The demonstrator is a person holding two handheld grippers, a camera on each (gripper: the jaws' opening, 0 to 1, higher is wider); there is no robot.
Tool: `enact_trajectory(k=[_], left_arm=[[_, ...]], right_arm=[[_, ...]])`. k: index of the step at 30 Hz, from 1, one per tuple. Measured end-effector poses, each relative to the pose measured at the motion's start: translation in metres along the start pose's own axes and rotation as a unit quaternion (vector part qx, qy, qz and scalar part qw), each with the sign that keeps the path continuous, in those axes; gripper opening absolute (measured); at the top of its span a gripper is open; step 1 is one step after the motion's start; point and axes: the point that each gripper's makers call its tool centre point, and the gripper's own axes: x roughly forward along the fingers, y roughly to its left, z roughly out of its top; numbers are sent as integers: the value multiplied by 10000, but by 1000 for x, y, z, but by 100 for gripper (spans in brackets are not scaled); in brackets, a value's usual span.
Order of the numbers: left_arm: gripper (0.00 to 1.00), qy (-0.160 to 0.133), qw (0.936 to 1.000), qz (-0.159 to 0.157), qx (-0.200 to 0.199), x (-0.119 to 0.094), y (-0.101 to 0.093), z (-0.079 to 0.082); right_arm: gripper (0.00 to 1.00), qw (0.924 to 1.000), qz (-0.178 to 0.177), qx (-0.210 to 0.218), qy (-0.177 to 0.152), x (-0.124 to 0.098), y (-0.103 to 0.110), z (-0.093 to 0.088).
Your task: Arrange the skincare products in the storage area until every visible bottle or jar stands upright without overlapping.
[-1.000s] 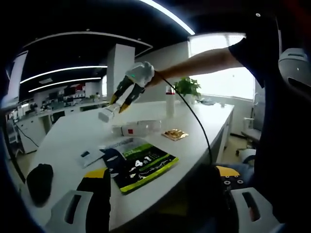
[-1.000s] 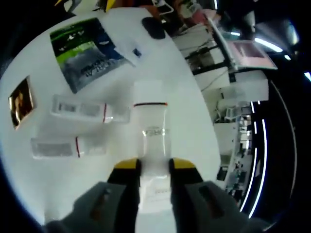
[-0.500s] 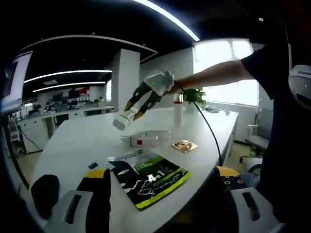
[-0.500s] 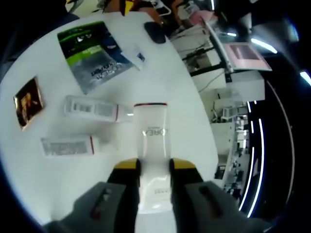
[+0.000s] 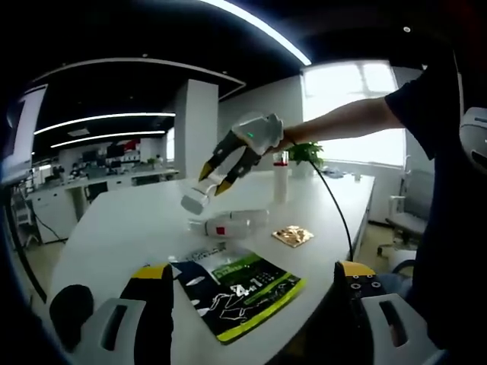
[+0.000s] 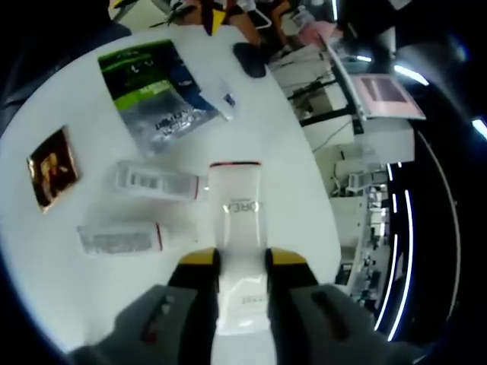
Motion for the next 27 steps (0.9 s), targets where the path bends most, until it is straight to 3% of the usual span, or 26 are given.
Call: enact_trajectory(k=[9, 27], left_arm=[[88, 98, 9999, 59, -28, 5, 6, -3], [88, 174, 9998, -27, -60, 31, 25, 12]], right_arm=[[20, 10000, -42, -59, -58, -7, 3, 9], [20, 9998, 5, -192, -88, -12, 13, 23]])
